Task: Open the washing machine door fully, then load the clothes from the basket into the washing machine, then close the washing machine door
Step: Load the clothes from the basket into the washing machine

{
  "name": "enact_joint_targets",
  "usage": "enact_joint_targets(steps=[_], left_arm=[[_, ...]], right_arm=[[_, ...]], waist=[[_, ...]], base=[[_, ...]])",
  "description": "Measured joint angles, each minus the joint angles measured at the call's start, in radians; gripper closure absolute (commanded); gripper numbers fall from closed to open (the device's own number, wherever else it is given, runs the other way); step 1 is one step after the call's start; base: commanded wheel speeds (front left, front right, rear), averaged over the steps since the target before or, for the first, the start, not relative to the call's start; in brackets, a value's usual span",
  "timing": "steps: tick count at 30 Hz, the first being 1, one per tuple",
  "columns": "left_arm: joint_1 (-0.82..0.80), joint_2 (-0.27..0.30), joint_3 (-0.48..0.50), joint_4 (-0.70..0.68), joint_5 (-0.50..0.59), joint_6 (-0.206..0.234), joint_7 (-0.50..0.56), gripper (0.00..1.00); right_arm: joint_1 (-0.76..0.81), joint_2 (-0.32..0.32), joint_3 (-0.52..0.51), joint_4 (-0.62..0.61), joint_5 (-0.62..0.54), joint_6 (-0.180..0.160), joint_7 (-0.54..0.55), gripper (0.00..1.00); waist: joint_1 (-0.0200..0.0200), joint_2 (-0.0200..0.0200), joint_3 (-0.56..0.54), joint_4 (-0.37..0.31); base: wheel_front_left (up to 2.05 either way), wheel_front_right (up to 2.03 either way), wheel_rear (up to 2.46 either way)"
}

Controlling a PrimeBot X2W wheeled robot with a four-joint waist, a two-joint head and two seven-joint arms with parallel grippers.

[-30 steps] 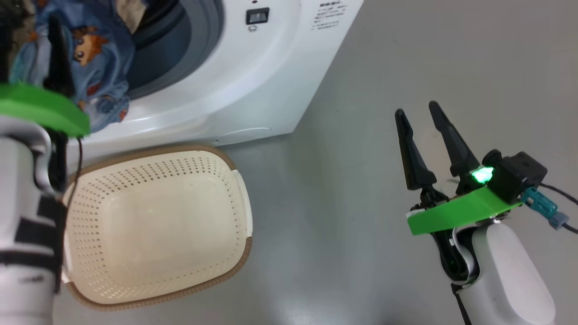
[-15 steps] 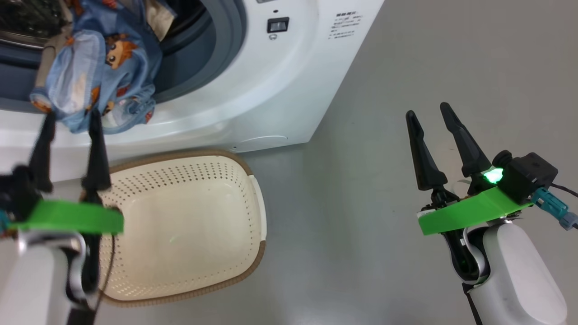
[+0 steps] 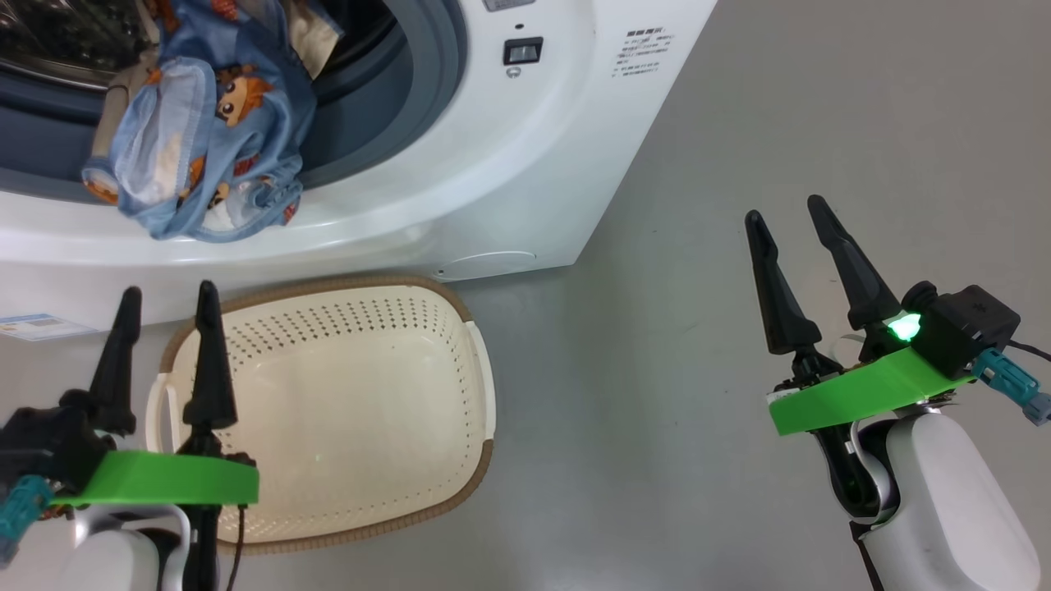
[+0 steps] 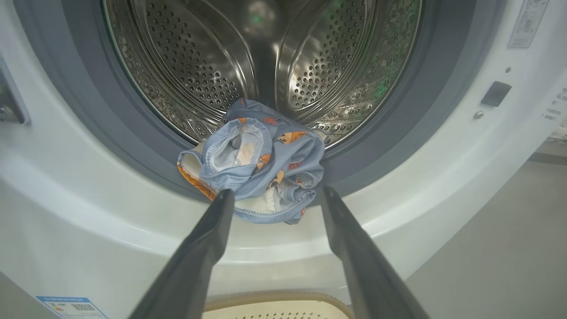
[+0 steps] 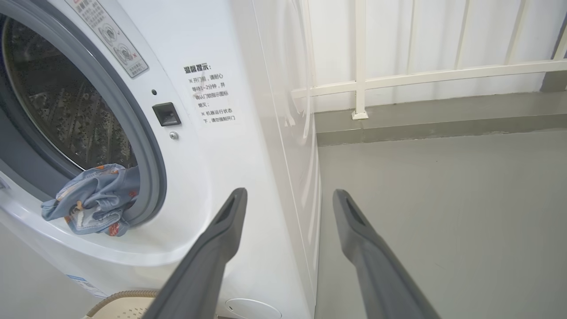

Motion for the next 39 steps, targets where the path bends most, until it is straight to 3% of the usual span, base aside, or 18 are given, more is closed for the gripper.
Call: enact_joint_targets(steps=[13, 26, 39], left_arm=[[-0.002, -0.005, -0.006, 0.032, -0.011, -0.003, 0.017, 0.00], [-0.211, -0.004, -0.027, 0.317, -0.076, -0.072, 0.083, 0.00], [-0.395, 0.004, -0.048, 0.543, -0.086, -0.106, 0.078, 0.00]], right_arm=[[0.000, -0.001, 0.002, 0.000, -0.001, 0.000, 0.000, 0.00], [-0.003, 0.002, 0.004, 0.000, -0.001, 0.000, 0.000, 0.00], [-0.005, 0.014, 0.002, -0.002, -0.001, 0.000, 0.000, 0.00]], waist=[[0.0000, 0.0000, 0.000, 0.004], [0.0000, 0.0000, 0.029, -0.014], [0.0000, 0.0000, 0.059, -0.056]], base=[[0.00, 0.00, 0.00], [0.00, 0.00, 0.00], [0.00, 0.00, 0.00]])
